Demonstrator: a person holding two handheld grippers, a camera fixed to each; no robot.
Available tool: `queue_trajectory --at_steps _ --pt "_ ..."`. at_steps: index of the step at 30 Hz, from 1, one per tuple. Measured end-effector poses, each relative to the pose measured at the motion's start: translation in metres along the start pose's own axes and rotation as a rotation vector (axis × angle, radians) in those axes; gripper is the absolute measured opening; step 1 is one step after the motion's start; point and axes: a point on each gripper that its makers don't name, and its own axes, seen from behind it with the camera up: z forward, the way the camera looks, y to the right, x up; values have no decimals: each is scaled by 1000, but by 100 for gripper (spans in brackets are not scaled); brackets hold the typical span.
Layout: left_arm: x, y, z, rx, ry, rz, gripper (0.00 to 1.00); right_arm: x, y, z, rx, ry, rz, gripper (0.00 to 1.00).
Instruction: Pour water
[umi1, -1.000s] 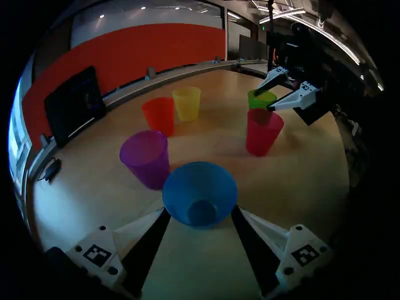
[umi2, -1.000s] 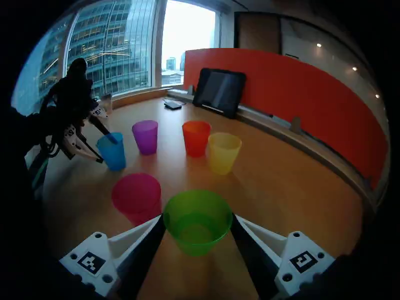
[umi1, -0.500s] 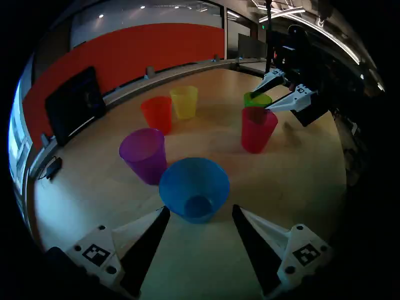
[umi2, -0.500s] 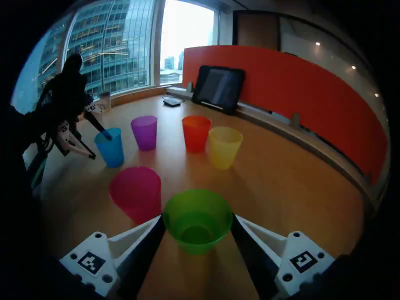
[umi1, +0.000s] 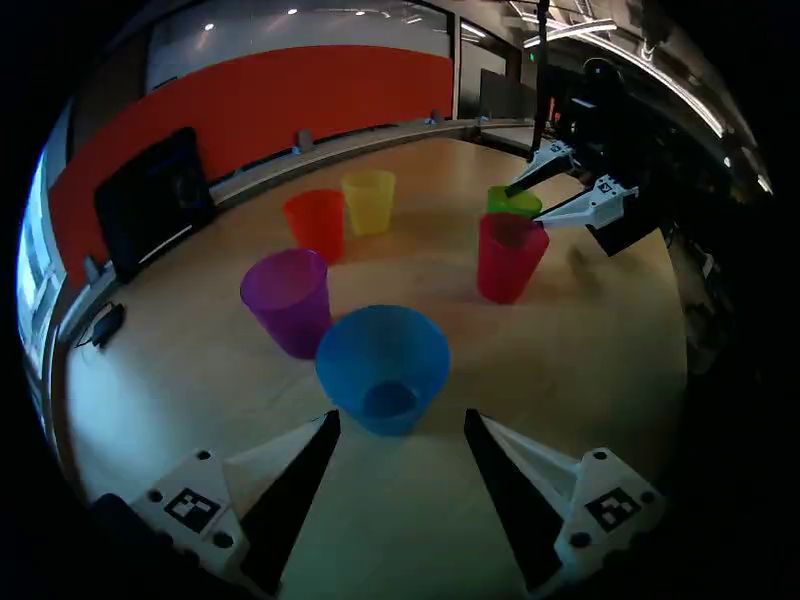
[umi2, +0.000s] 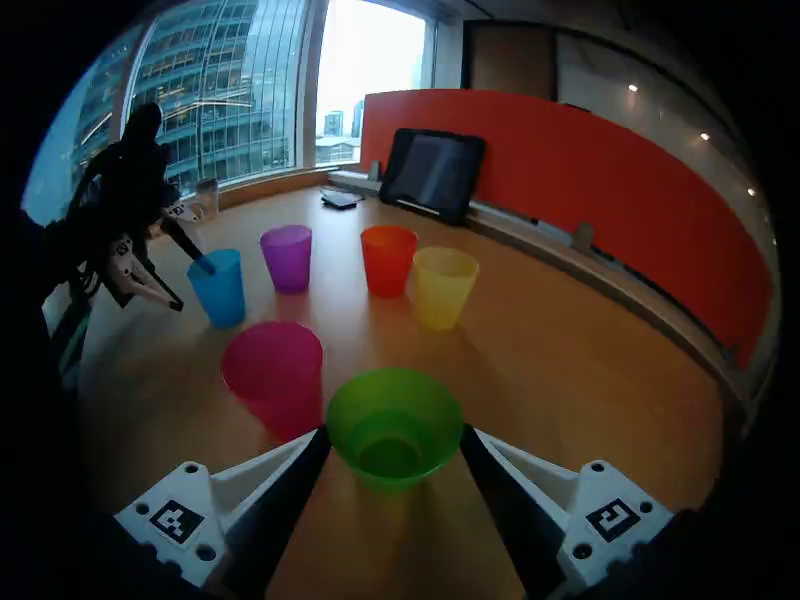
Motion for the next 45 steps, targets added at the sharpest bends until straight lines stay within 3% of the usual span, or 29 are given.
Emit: queue_trajectory --at_steps 14,23,35,45 --pt "-1 1 -24 45 48 -45 93 -9 4 -41 -64 30 23 100" --pt "-1 -1 -48 127 115 -42 93 -9 0 -72 -127 81 48 100" --pt "1 -28 -75 357 261 -16 93 10 20 -114 -294 232 140 100" --pt "31 -55 -106 539 433 -34 93 35 39 -141 -441 388 195 100"
